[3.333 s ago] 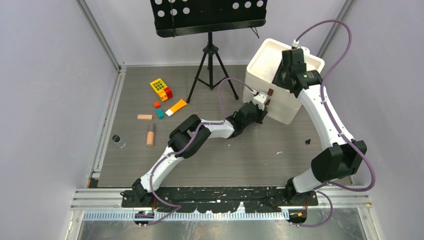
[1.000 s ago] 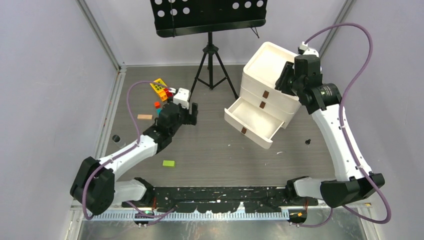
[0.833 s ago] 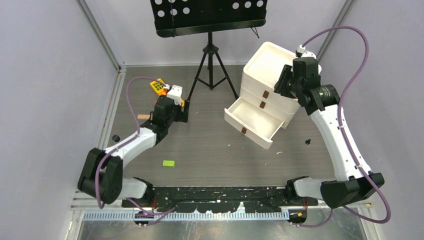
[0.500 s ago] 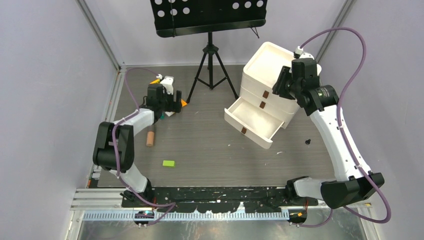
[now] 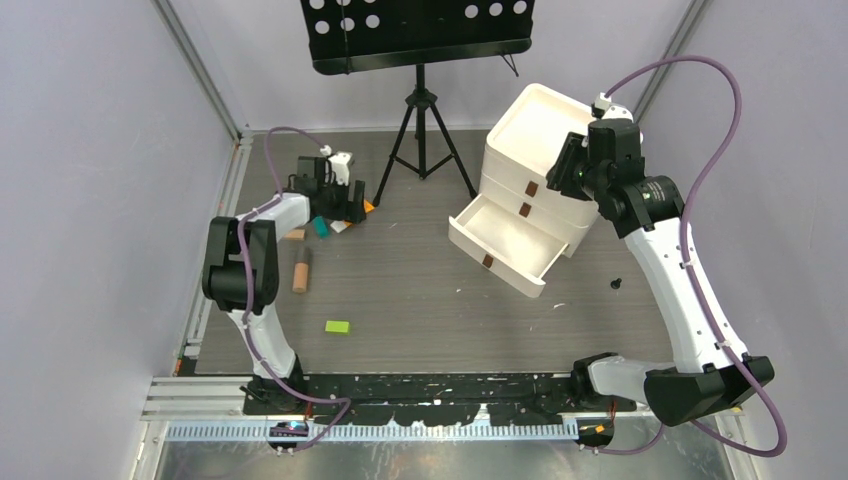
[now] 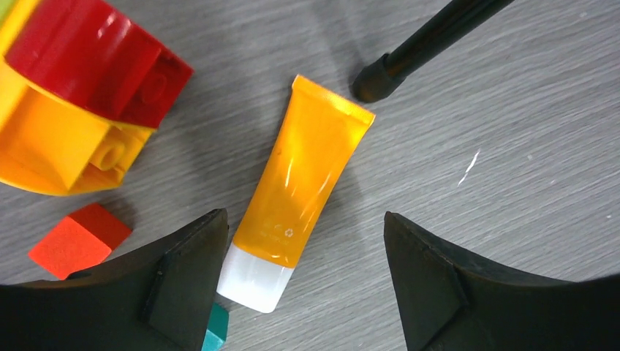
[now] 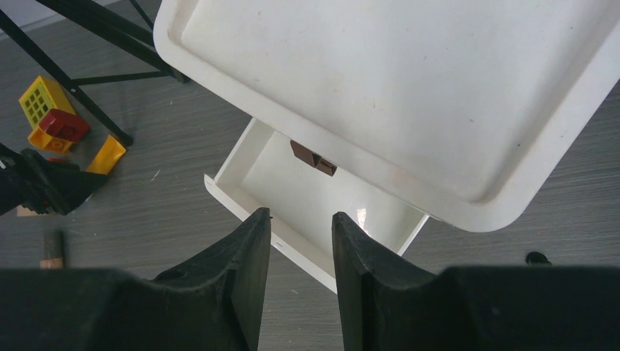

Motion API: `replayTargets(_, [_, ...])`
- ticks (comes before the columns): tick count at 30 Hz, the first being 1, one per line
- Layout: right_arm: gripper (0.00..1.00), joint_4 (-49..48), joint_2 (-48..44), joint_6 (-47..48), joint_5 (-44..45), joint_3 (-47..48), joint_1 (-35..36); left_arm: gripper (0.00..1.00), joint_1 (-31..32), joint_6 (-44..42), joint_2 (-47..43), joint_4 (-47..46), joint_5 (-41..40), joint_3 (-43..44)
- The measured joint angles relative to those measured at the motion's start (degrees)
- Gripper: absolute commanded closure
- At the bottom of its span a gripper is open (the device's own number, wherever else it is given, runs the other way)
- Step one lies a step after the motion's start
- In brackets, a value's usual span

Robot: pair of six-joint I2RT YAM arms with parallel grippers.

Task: Organize the makeup
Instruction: Pick up the makeup from the center of the board.

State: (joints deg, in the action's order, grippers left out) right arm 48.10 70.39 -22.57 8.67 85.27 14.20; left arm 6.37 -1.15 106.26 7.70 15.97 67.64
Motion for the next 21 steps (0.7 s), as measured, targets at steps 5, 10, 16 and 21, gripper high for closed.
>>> replayTargets(5, [0.58, 0.00, 0.00, 0.00, 0.00, 0.00, 0.00, 0.22, -0.26, -0.85, 2.82, 6.47, -1.46, 3.45])
replayTargets(10, [0.58, 0.00, 0.00, 0.00, 0.00, 0.00, 0.00, 0.29, -0.44, -1.92, 6.32, 12.55, -2.23, 8.66])
replayTargets(16, [0.58, 0.02, 0.00, -0.02, -0.02, 0.00, 0.00, 0.45, -0.44, -3.82, 8.50, 17.29, -3.93, 12.35])
replayTargets(21, [0.58, 0.00, 0.00, 0.00, -0.02, 0.00, 0.00, 0.62, -0.42, -5.29, 8.92, 18.64, -4.55, 12.94])
